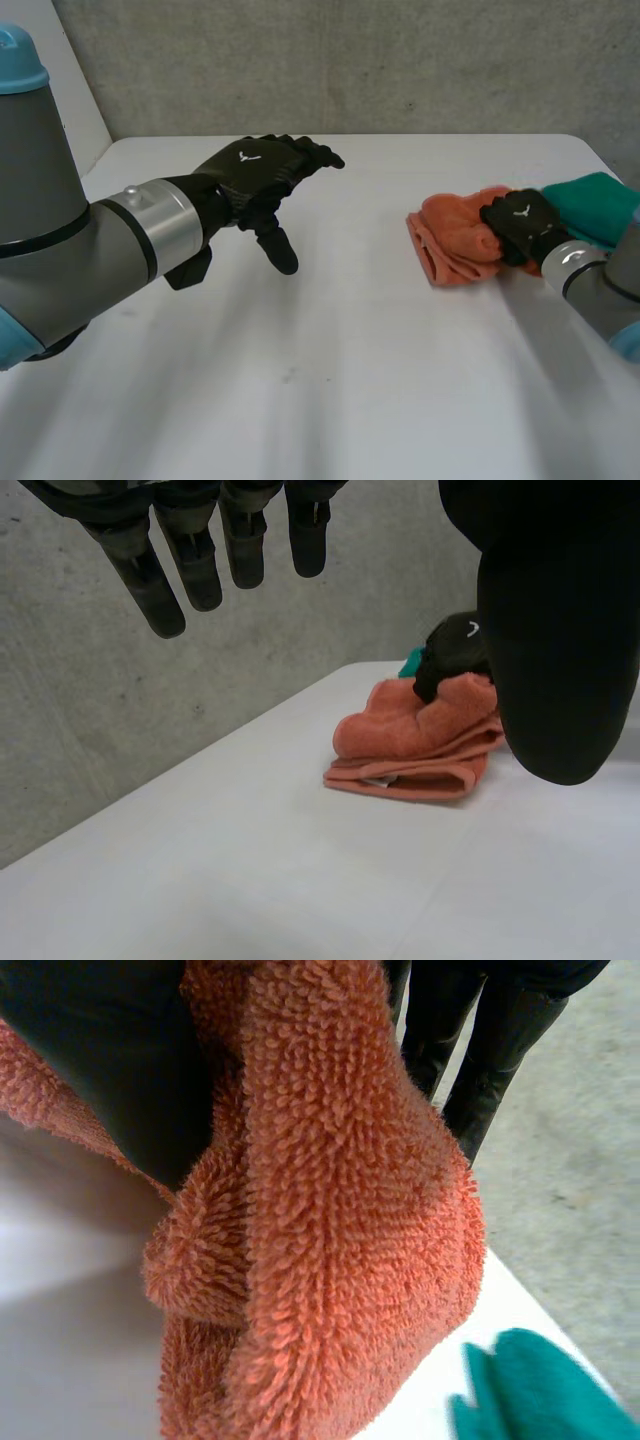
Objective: Fold the laundry.
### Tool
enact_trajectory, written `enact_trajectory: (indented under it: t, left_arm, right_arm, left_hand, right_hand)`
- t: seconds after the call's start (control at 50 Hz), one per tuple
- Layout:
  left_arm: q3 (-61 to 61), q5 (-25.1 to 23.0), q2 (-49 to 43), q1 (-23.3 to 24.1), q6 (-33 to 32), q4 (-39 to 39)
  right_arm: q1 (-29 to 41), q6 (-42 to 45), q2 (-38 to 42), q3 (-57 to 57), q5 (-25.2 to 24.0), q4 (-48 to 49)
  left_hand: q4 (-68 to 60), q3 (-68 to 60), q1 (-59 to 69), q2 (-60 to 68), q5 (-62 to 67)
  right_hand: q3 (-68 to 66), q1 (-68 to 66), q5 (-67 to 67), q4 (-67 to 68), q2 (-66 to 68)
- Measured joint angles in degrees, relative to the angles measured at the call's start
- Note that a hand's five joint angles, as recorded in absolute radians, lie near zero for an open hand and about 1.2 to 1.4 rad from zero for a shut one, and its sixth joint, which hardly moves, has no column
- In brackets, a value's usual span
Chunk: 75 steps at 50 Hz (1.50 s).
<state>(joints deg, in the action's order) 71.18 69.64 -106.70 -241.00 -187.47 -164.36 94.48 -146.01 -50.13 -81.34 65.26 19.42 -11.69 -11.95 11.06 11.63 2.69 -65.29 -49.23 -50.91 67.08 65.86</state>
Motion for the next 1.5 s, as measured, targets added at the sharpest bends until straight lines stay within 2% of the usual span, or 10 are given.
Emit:
enact_trajectory:
  t: [0.36,0.62,0.72,0.84,1.08,1.14,1.18,1.2,1.28,1.5]
  left_arm:
    - [-0.23,0.11,0.63,-0.99,0.00,0.01]
    - [-1.06,0.24,1.21,-0.77,0.92,0.02]
    - [-1.14,0.26,1.60,-0.61,1.08,0.01]
    - [-0.89,0.27,1.76,-0.41,1.20,0.06]
    - [-0.37,0.23,1.16,0.00,1.91,0.01]
    - [-0.52,0.23,1.10,0.10,1.95,0.00]
    - [-0.75,0.23,1.12,0.17,1.95,0.00]
    - [-0.84,0.23,1.15,0.19,1.96,0.00]
    - [-1.11,0.23,1.29,0.24,1.95,0.01]
    - [-1.05,0.25,1.92,0.37,1.93,0.09]
  right_arm:
    - [-7.76,12.83,4.68,17.41,-11.59,-8.21]
    - [-13.30,-4.73,8.54,46.89,-16.28,-11.01]
    - [-18.08,-11.30,12.36,54.55,-22.01,-10.86]
    - [-22.94,-12.54,17.26,56.04,-27.62,-10.06]
    - [-30.05,-5.26,22.89,46.83,-31.78,-8.66]
    - [-31.13,-1.96,22.48,44.00,-32.00,-9.22]
    - [-31.88,0.43,21.56,41.94,-31.85,-10.12]
    - [-32.32,1.84,20.52,40.69,-31.38,-11.10]
    - [-32.94,3.89,17.02,38.90,-28.55,-14.43]
    - [-31.55,4.92,0.77,38.98,-16.37,-34.30]
  left_hand:
    - [0.00,0.00,0.00,0.00,0.00]
    - [0.00,0.00,0.00,0.00,0.00]
    - [0.00,0.00,0.00,0.00,0.00]
    - [0.00,0.00,0.00,0.00,0.00]
    - [0.00,0.00,0.00,0.00,0.00]
    - [0.00,0.00,0.00,0.00,0.00]
    - [0.00,0.00,0.00,0.00,0.00]
    - [0.00,0.00,0.00,0.00,0.00]
    - [0.00,0.00,0.00,0.00,0.00]
    - [0.00,0.00,0.00,0.00,0.00]
  right_hand:
    - [-0.49,-0.58,-0.01,0.53,0.00]
    - [-0.49,-0.72,-0.01,0.69,0.00]
    - [-0.80,-0.72,-0.01,0.87,0.00]
    - [-0.80,-0.72,-0.01,0.88,0.00]
    - [-0.80,-0.72,-0.01,0.88,0.00]
    - [-0.13,-0.67,0.12,0.17,-0.65]
    - [8.58,2.91,5.25,-9.85,-10.31]
    - [31.42,24.99,27.94,-32.58,-32.44]
    - [49.95,36.66,45.15,-51.03,-50.32]
    - [53.06,37.64,47.01,-53.72,-53.07]
